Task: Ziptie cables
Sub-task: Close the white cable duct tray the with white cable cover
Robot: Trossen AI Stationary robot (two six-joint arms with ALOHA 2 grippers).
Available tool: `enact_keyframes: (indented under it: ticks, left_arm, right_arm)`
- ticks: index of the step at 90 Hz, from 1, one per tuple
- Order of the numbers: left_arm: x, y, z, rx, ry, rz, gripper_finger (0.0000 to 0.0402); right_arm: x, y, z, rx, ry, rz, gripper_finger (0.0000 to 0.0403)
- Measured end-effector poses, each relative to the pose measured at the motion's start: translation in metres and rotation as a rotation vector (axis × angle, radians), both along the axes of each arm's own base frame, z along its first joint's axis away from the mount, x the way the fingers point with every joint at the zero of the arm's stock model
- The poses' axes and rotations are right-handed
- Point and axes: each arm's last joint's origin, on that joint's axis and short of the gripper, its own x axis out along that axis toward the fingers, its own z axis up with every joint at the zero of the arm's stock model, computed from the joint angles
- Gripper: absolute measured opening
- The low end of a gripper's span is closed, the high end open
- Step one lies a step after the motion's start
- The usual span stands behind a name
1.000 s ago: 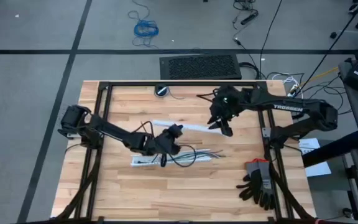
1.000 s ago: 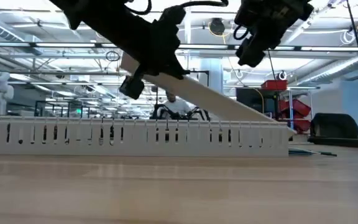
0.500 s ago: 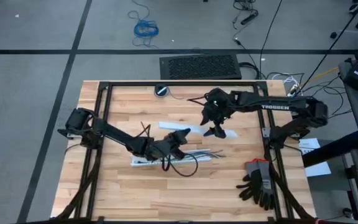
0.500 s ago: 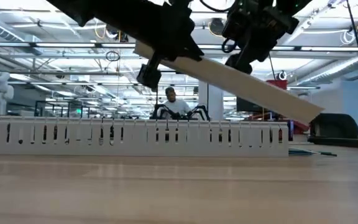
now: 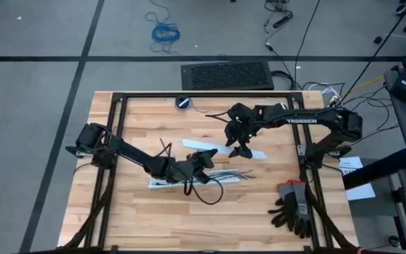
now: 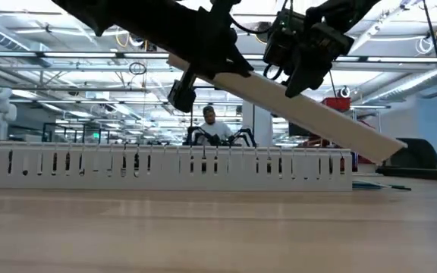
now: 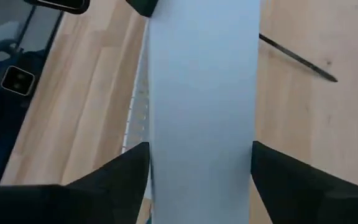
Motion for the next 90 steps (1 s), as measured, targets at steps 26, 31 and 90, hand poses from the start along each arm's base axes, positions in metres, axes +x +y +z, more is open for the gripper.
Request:
enact_keyframes:
  ticks: [26,31,90]
  left_arm:
    - [0.0016,-0.0007,0.0008,0.002,0.008,-0.083,0.0000]
    - [0.0018,-0.0007,0.0008,0.013,0.016,-0.097,0.0000]
    - [0.0037,0.0001,0.0046,0.109,0.038,-0.157,0.0001]
  right_arm:
    - [0.0035,0.0010,0.0034,0.062,-0.060,0.031,0.0208]
    - [0.0048,0.0006,0.0045,0.065,-0.076,0.031,0.0209]
    - [0.0024,0.0044,0.0020,0.168,-0.056,0.094,0.0234]
